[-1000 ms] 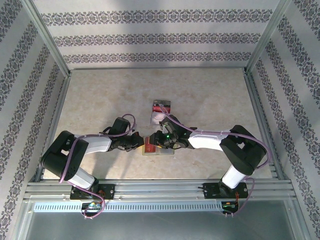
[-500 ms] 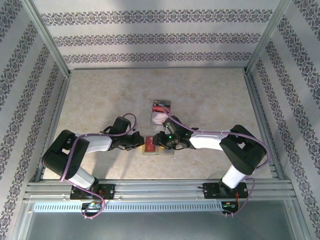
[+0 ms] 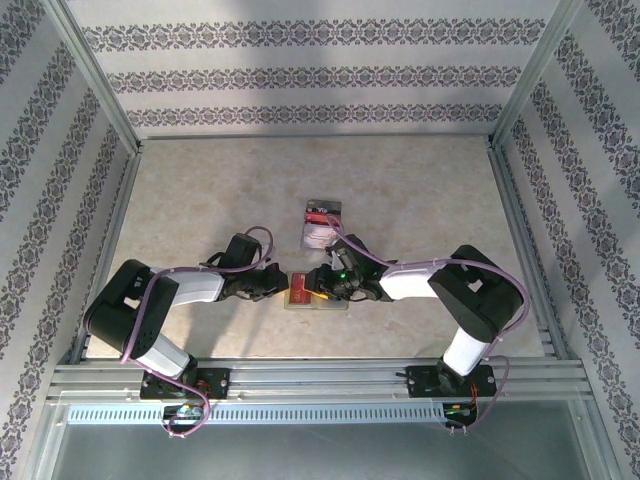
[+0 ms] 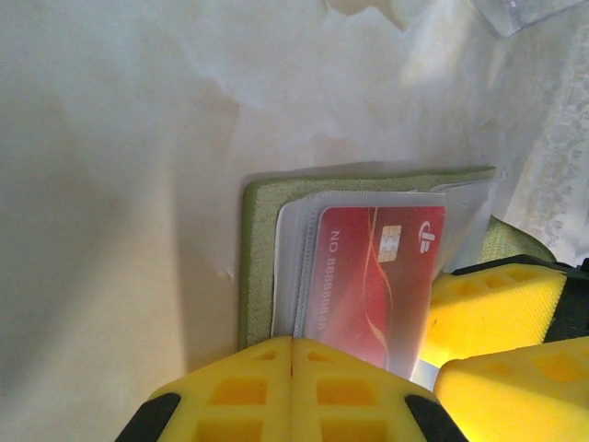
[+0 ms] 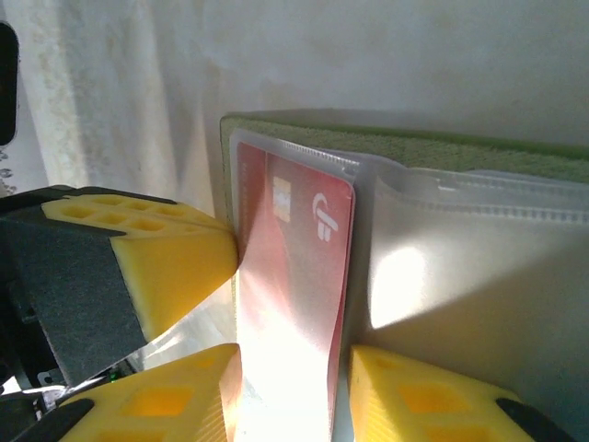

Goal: Take the credit cards out of the card holder

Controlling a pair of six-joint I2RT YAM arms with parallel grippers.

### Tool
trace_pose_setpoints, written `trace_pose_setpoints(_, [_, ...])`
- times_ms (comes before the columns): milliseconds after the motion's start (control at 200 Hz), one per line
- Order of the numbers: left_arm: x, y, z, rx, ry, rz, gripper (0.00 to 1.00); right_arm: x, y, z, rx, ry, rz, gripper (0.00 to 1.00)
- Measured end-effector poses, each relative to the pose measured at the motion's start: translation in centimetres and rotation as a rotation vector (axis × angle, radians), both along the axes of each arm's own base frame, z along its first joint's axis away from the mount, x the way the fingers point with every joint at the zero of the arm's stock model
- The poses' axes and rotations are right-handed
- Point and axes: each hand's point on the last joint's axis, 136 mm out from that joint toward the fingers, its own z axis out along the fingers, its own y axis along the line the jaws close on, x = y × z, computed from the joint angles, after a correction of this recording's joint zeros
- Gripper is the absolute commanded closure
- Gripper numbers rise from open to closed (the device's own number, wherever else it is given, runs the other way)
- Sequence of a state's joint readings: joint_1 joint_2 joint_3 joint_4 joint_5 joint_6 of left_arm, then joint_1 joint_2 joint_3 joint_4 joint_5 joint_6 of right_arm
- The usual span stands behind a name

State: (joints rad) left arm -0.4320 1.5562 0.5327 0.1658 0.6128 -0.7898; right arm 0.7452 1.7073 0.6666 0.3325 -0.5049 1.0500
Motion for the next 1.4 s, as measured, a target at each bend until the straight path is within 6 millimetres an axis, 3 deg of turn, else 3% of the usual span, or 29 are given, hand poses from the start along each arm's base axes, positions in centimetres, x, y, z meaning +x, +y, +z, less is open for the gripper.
trace_pose_setpoints(435, [0.0,0.0,-0.1,0.005,0.001,-0.001,0.98,0.2,0.0,0.6,0.153,-0.001,-0.036,0.65])
trace_pose_setpoints(1004, [0.3,-0.2,-0.1,0.016,-0.009,0.001,0.98,0.4,-0.3,1.6,0.163,-0.029,-0.043,0.68])
trace_pose_setpoints(1399, [0.4,-0.3,-0.1,0.018,-0.012,0.001,0.98,0.4,-0.3,0.8,0.155,-0.01,-0.048,0.67])
